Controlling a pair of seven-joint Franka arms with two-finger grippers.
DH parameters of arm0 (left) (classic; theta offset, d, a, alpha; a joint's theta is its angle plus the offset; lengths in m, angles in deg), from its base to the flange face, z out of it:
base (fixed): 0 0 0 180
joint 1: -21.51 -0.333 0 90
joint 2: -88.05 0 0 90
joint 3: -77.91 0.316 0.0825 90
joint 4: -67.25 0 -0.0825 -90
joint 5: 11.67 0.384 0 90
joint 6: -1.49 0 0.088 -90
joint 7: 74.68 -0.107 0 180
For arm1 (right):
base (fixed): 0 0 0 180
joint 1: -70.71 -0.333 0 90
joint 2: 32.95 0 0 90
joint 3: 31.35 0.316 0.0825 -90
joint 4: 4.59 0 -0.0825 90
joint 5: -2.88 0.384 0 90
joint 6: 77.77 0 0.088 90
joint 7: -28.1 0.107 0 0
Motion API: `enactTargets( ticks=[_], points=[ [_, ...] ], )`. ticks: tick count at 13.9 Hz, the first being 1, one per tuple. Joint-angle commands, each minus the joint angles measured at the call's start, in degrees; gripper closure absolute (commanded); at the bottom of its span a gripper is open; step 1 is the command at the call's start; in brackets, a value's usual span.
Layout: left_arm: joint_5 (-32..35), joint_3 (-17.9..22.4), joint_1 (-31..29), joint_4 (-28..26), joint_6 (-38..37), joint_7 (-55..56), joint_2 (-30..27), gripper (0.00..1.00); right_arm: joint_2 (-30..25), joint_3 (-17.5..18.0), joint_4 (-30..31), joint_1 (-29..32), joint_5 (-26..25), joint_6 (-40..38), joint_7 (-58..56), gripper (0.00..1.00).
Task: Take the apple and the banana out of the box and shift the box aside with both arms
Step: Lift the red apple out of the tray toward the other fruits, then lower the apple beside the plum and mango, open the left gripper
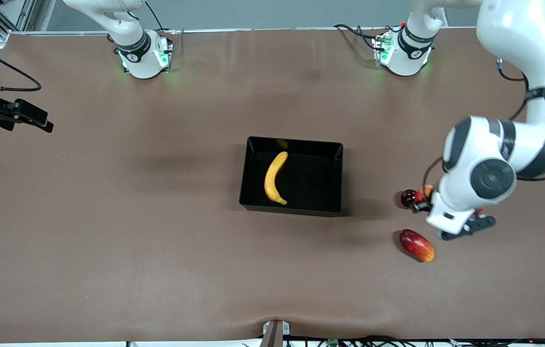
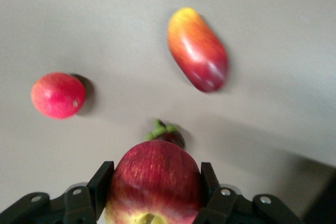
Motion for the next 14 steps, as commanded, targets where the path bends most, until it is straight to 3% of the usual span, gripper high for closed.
enactTargets(
  ticks=[1,11,14],
  points=[
    [1.21,-0.74,-3.76,-0.87,4.87,-4.64,2.11,1.00,0.39,0.77,-0.86,1.34,1.13,-0.63,-0.91,0.00],
    [1.30,-0.47,-8.86,-0.70,20.08,-7.65,12.66,1.00,0.39,0.77,-0.86,1.34,1.13,-0.63,-0.91,0.00],
    [1.30,-0.47,-8.86,-0.78,20.88,-7.74,13.55,1.00,0.39,0.77,-0.77,1.34,1.13,-0.63,-0.91,0.00]
  ],
)
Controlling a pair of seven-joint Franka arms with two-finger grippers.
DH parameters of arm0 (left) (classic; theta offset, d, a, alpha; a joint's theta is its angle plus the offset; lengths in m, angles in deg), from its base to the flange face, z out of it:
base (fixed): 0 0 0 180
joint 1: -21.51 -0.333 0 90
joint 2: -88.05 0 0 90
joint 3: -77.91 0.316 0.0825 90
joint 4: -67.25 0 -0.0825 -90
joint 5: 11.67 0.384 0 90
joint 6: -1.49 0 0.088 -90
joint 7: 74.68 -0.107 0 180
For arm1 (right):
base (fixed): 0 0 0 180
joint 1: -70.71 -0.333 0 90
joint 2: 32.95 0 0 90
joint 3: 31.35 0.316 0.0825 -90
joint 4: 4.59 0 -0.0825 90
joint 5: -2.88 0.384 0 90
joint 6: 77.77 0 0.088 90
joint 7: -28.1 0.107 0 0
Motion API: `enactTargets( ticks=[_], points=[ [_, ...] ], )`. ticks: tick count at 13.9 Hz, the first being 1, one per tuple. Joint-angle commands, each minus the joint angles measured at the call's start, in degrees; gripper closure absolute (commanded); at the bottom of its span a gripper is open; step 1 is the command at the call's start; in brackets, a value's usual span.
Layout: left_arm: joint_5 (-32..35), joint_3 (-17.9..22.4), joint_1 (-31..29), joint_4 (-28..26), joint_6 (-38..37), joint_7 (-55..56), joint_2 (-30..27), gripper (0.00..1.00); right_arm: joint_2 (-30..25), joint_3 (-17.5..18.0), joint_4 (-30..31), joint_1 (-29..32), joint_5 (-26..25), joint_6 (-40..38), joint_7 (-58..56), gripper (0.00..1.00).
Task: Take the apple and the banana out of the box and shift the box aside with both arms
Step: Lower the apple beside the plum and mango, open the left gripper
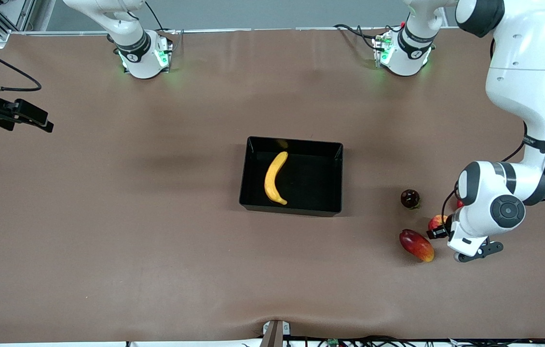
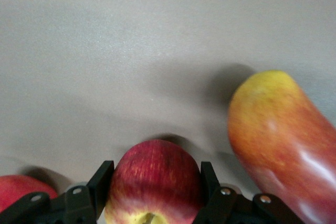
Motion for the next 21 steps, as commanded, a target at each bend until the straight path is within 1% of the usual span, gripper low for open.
enactTargets(
  ticks=[1,6,7,8,9,10,12,13,15,17,19,21],
  points=[
    [1.28,-0.26,-0.19,-0.12,0.41,-0.20,0.37,1.00,0.39,0.76,-0.77,1.34,1.12,-0.60,-0.91,0.00],
    [1.20,-0.17,-0.45,-0.29,0.32,-0.03,0.63,1.00,0.39,0.76,-0.77,1.34,1.12,-0.60,-0.91,0.00],
    [1.19,-0.17,-0.45,-0.29,0.32,-0.03,0.63,0.92,0.39,0.76,-0.77,1.34,1.12,-0.60,-0.91,0.00],
    [1.19,-0.17,-0.45,-0.29,0.15,-0.03,0.63,0.76,0.39,0.76,-0.77,1.34,1.12,-0.60,-0.91,0.00],
    [1.19,-0.26,-0.62,-0.29,-0.03,-0.03,0.55,0.39,0.39,0.85,-0.77,1.34,1.12,-0.60,-0.91,0.00],
    [1.19,-0.17,-0.80,-0.38,-0.12,-0.11,0.46,0.00,0.39,0.85,-0.77,1.34,1.12,-0.60,-0.91,0.00],
    [1.28,-0.35,-1.33,-0.29,-0.55,-0.03,-0.33,0.00,0.39,0.85,-0.77,1.34,1.12,-0.60,-0.91,0.00],
    [1.20,-0.52,-0.89,-0.12,-2.21,0.15,-1.38,0.00,0.39,0.85,-0.77,1.34,1.12,-0.60,-0.91,0.00],
    [1.02,-1.83,0.07,0.23,-8.17,0.33,-5.15,0.00,0.39,0.76,-0.77,1.34,1.12,-0.60,-0.91,0.00],
    [0.40,-4.73,0.08,0.24,-12.84,0.41,-8.93,0.00,0.39,0.76,-0.77,1.34,1.13,-0.60,-0.91,0.00],
    [0.32,-8.77,0.17,0.32,-17.50,1.20,-12.44,0.00,0.39,0.76,-0.77,1.34,1.21,-0.60,-0.91,0.00],
    [0.40,-13.51,0.17,0.50,-20.15,2.86,-14.91,0.00,0.39,0.85,-0.77,1.34,1.21,-0.60,-0.91,0.00]
  ],
)
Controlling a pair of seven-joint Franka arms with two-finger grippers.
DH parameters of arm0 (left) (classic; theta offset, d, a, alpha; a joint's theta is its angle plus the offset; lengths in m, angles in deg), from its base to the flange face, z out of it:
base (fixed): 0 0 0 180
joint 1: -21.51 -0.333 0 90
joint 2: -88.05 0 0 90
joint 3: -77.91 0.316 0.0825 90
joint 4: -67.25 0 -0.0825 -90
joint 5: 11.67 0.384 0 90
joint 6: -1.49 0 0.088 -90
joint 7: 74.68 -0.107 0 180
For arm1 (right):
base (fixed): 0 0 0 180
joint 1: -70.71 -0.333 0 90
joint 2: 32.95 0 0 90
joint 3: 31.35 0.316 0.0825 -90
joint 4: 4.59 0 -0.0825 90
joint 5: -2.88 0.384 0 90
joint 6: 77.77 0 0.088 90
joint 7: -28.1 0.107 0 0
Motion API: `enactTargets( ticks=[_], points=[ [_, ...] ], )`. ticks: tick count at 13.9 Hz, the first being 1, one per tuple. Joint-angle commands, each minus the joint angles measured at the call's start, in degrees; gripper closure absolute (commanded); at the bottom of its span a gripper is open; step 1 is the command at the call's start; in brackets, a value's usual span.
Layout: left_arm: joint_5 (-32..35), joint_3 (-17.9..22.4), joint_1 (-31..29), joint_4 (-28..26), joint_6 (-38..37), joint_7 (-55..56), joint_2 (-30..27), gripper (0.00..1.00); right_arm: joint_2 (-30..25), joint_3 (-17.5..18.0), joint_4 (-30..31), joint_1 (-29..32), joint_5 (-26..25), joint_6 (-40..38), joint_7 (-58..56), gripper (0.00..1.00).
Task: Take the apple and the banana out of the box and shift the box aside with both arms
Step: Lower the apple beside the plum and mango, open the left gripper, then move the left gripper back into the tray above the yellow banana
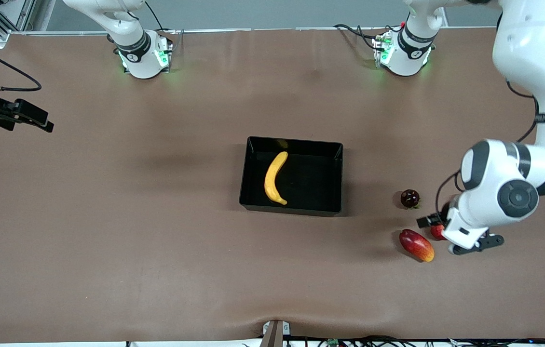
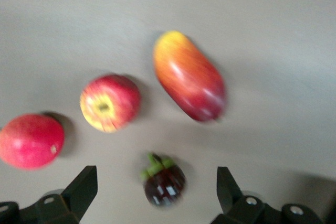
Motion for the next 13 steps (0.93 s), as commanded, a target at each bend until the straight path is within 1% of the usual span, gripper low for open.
enactTargets(
  ticks=[1,3,4,5,8,11,13],
  points=[
    [0.37,-6.01,-0.15,-1.35,-2.26,2.77,-3.74,0.00,0.39,0.75,-0.78,1.34,1.23,-0.56,-0.90,0.00],
    [0.63,-11.19,0.38,-1.18,-2.27,7.68,-3.93,0.00,0.39,0.75,-0.78,1.43,1.41,-0.56,-0.90,0.00],
    [0.90,-12.96,1.68,-0.91,-2.27,11.10,-3.75,0.00,0.39,0.75,-0.78,1.43,1.50,-0.56,-0.90,0.00],
    [1.07,-13.41,4.05,0.05,-2.27,15.05,-3.32,0.00,0.39,0.75,-0.78,1.43,1.50,-0.56,-0.90,0.00],
    [1.07,-13.07,11.78,2.07,-2.00,20.17,-2.44,0.00,0.39,0.84,-0.78,1.43,1.50,-0.56,-0.90,0.00],
    [1.42,-12.63,17.93,5.32,-0.60,24.05,1.16,0.00,0.39,0.75,-0.78,1.43,1.50,-0.56,-0.90,0.00],
    [2.04,-11.93,22.33,5.68,2.90,28.25,3.79,0.00,0.39,0.75,-0.78,1.34,1.50,-0.56,-0.90,0.00]
  ],
)
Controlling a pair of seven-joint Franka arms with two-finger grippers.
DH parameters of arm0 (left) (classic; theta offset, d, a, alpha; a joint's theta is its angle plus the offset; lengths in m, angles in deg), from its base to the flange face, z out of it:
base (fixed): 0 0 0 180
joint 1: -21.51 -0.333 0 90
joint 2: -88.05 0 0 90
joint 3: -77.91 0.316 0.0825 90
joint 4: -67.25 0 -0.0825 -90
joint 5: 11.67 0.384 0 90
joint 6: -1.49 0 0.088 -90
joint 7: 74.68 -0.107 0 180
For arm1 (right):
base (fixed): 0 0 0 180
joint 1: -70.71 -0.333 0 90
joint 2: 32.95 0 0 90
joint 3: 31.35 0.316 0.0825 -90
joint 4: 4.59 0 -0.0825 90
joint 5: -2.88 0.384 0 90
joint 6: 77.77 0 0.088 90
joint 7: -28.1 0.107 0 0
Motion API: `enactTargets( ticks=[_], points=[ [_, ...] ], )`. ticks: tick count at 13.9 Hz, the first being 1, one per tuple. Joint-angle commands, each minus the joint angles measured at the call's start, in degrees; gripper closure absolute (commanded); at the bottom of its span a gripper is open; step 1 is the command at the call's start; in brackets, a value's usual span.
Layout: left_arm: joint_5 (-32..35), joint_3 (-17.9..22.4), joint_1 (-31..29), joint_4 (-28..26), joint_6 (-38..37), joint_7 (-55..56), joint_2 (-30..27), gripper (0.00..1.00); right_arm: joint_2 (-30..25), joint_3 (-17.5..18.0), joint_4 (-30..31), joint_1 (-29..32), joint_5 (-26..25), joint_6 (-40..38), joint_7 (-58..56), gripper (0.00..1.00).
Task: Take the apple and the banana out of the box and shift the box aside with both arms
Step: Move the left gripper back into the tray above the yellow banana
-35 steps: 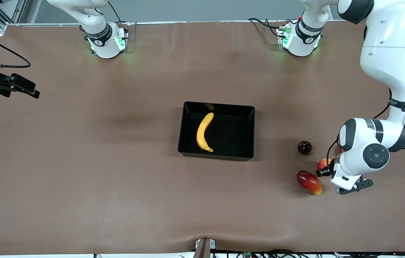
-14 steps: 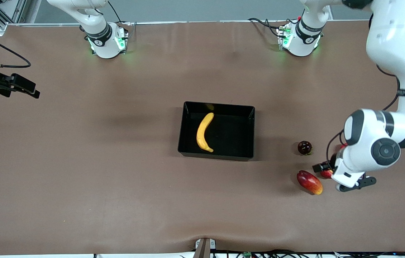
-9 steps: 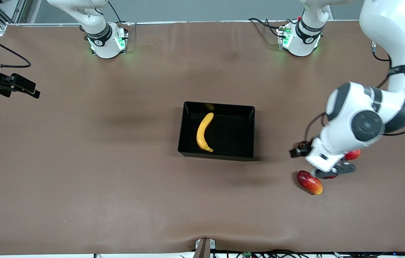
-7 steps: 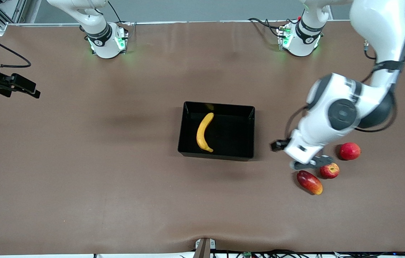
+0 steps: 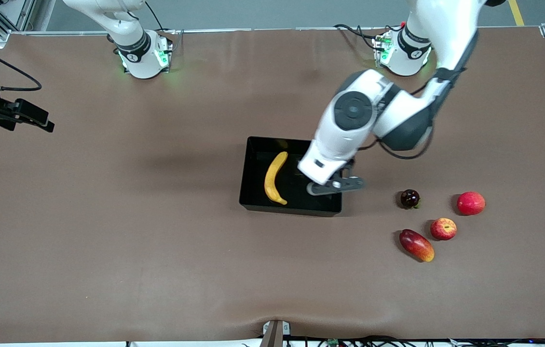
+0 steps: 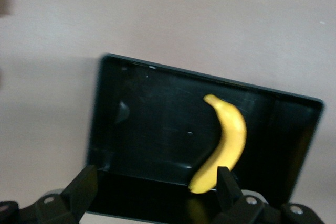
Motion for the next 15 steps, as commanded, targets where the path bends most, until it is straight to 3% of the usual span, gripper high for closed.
enactTargets(
  ticks=[1,3,7,15],
  points=[
    [3.45,1.79,6.10,2.91,4.15,5.91,5.32,0.00,0.39,0.80,-0.78,1.33,1.01,-0.56,-0.90,0.00],
    [7.40,3.98,10.32,2.91,5.22,10.49,7.52,0.00,0.39,0.80,-0.78,1.33,1.01,-0.56,-0.90,0.00],
    [12.41,4.43,11.48,2.91,7.76,9.62,12.26,0.00,0.39,0.80,-0.78,1.33,1.01,-0.56,-0.90,0.00],
    [13.04,4.43,12.89,2.83,13.92,6.81,17.54,0.00,0.92,0.80,-1.13,1.42,1.01,-0.04,-0.82,0.00]
  ],
)
